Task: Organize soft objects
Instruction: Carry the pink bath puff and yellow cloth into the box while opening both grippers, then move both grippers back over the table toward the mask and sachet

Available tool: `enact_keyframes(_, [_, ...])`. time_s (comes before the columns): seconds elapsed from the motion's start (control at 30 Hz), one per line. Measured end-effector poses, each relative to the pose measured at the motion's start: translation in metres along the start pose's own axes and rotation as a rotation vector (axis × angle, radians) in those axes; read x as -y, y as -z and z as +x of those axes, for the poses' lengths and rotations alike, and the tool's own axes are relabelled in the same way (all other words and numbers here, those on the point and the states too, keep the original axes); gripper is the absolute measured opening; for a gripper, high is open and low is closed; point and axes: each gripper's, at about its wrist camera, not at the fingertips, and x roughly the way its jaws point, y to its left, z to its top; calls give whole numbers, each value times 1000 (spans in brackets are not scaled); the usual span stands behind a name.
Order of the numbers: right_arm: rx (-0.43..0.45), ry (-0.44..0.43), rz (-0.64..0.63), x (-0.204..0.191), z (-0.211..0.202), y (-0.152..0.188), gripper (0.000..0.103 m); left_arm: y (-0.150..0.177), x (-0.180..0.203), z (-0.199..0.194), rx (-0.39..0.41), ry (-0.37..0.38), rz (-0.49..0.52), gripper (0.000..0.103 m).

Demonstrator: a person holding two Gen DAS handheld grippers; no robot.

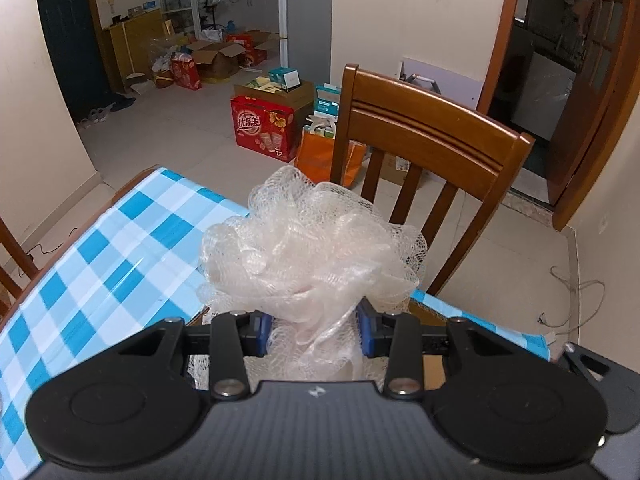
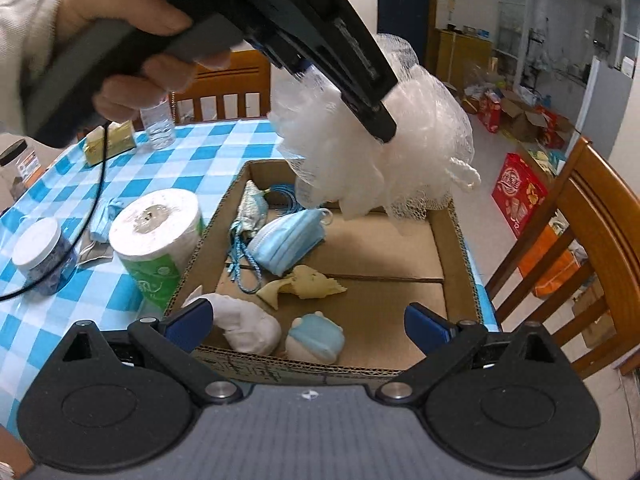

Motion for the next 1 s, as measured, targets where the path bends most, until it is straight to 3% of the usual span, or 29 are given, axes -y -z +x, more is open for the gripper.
enact_keyframes(0.07, [2, 8, 10, 3, 1, 0, 103, 0, -2, 12, 12, -17, -7, 57])
enact_keyframes(0.1, [1, 12, 13, 4, 2, 1, 103, 0, -3, 19, 4, -31, -14, 75])
enact_keyframes(0.13, [1, 17, 19, 6, 2, 1, 103, 1, -5, 25, 2, -50, -24, 78])
enact_keyframes(0.27, [-9, 27, 38, 12, 5, 2, 103, 6, -11, 34, -25, -76, -33, 85])
enact_keyframes(0.43, [-14, 33, 39, 13, 6, 2, 103, 13, -14, 19, -16, -98, -23, 94])
enact_keyframes(0.7, [-11, 34, 31, 6, 6, -3, 103, 24, -14, -13, 1, -129, -14, 97])
enact_keyframes(1.0, [-13, 40, 12, -7, 2, -2, 103, 59, -6, -63, 32, -153, -40, 99])
